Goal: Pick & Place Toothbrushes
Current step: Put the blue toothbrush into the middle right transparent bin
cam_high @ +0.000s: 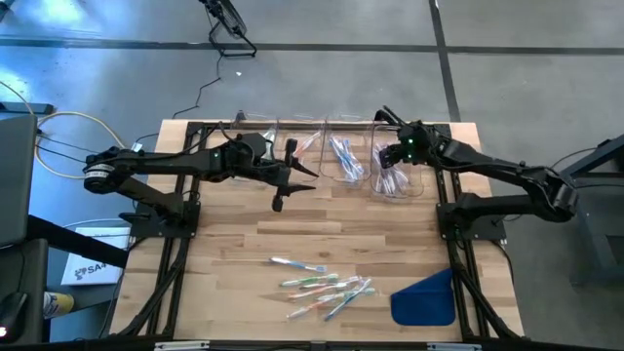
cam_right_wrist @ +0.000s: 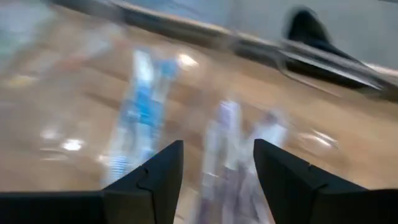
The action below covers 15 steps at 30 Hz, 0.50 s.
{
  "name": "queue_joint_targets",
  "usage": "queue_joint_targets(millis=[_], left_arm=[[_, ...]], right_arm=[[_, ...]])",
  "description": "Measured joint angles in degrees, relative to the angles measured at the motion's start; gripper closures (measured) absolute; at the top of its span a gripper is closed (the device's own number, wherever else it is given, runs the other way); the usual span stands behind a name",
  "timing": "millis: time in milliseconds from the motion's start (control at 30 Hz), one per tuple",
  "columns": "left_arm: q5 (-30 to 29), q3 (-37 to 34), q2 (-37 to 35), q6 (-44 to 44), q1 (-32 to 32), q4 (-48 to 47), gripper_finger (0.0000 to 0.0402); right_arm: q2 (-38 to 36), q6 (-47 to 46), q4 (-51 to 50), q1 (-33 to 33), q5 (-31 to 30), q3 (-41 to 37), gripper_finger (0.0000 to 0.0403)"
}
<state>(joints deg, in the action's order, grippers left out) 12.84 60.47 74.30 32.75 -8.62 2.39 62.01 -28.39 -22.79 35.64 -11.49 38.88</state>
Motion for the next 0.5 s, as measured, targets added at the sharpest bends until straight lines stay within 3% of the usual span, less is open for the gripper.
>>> queue_joint_targets(millis=[367,500], left_arm=[[-0.1,0.0,0.0,0.0,0.0,0.0,0.0261],[-1.4,0.0,0.0,0.0,0.0,0.0,0.0261]], right_arm=[[-10.9,0.9,13.0,-1.6,18.7,0.0,0.0237],[-13.2,-3.1,15.0,-4.1,18.9,0.0,0.0238]])
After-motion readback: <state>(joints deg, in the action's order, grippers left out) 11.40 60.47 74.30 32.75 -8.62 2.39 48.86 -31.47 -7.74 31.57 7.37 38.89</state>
